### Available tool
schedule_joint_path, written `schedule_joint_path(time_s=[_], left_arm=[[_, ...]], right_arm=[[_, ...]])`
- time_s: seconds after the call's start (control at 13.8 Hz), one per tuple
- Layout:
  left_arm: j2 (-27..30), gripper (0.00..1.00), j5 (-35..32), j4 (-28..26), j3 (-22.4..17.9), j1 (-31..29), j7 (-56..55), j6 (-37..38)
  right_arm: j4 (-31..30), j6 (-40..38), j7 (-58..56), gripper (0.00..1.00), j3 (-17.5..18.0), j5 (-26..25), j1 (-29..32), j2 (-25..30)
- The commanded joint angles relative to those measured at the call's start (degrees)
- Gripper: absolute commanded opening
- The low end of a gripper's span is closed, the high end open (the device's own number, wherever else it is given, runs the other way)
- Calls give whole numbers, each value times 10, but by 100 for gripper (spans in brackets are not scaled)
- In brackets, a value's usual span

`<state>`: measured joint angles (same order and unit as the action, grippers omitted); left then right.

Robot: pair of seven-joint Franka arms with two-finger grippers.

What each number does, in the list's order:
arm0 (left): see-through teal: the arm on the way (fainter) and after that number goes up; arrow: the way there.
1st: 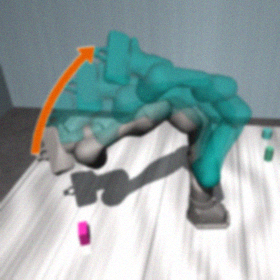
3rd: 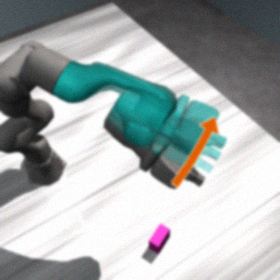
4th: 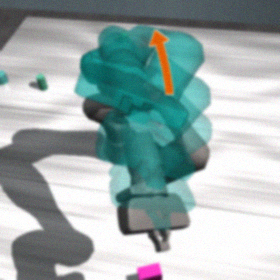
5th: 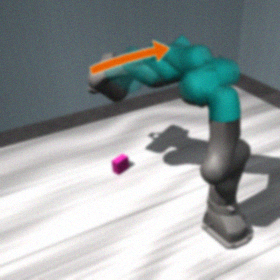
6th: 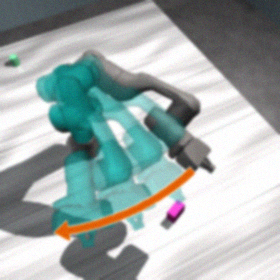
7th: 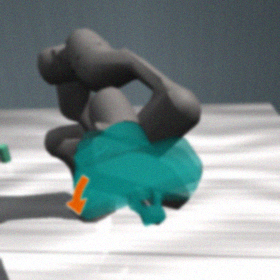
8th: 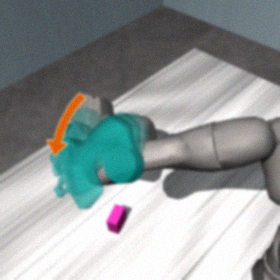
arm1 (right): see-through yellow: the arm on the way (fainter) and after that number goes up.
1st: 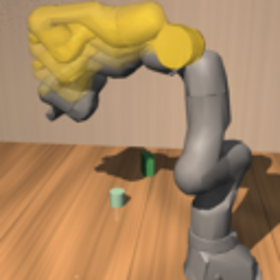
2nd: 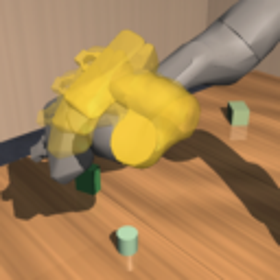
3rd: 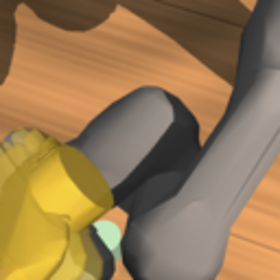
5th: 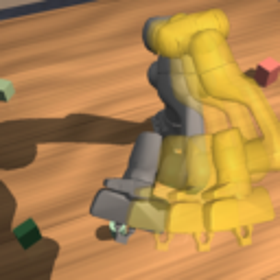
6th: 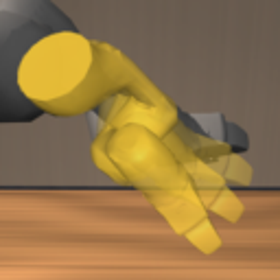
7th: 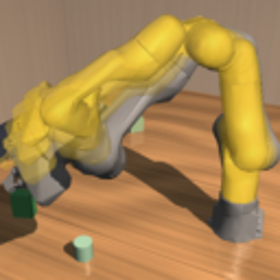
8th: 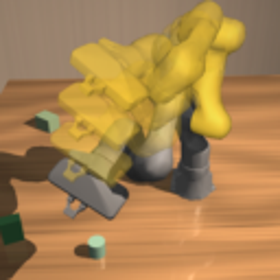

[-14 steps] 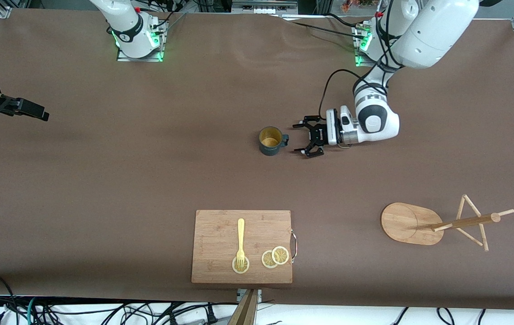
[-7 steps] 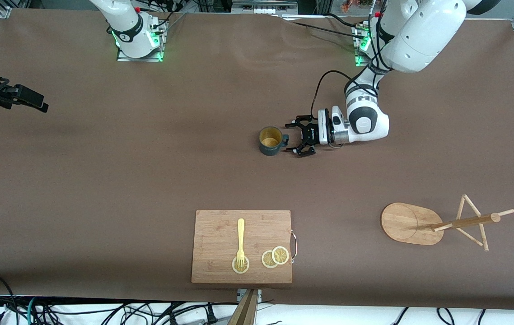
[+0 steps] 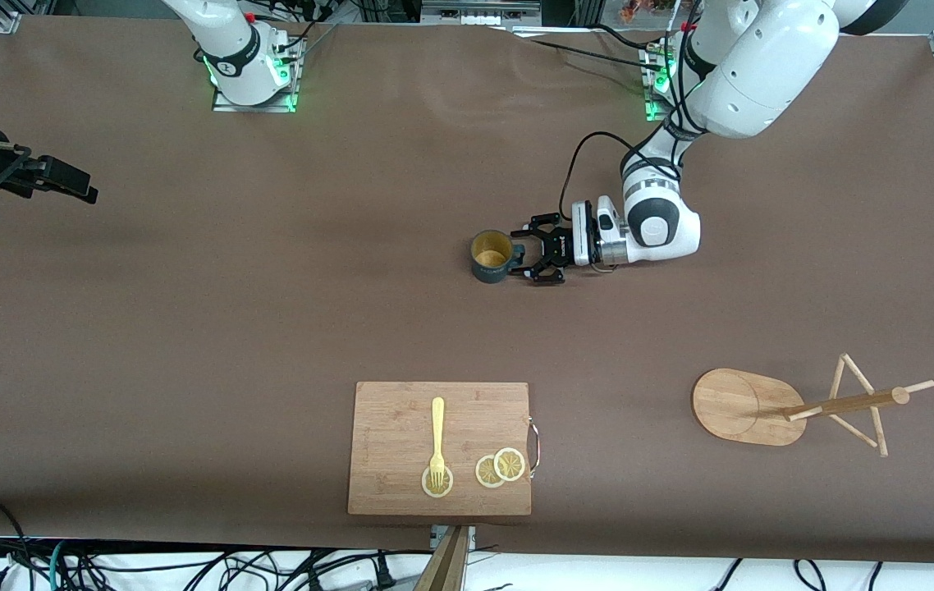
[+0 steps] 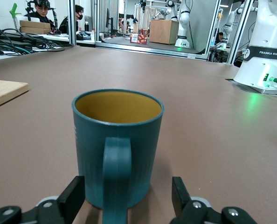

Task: Pass cup and hang on rack
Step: 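Move the left gripper to the mug handle and close on it, then lift the mug by its handle with the left gripper toward the rack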

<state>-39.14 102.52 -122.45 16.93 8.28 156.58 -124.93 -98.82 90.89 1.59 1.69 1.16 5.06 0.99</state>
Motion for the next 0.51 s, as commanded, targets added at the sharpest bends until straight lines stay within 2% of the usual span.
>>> schedule_joint_path(time_s=[0.0, 0.22, 0.44], left_arm=[[-2, 83, 29, 4, 0, 5, 60, -3], [0, 74, 29, 3, 0, 5, 60, -3], [0, 74, 28, 3, 0, 4, 60, -3]], right_arm=[[-3, 2, -5, 100, 2, 3, -1, 6], [-3, 2, -5, 100, 1, 3, -1, 5], [-4, 0, -4, 100, 0, 3, -1, 5]])
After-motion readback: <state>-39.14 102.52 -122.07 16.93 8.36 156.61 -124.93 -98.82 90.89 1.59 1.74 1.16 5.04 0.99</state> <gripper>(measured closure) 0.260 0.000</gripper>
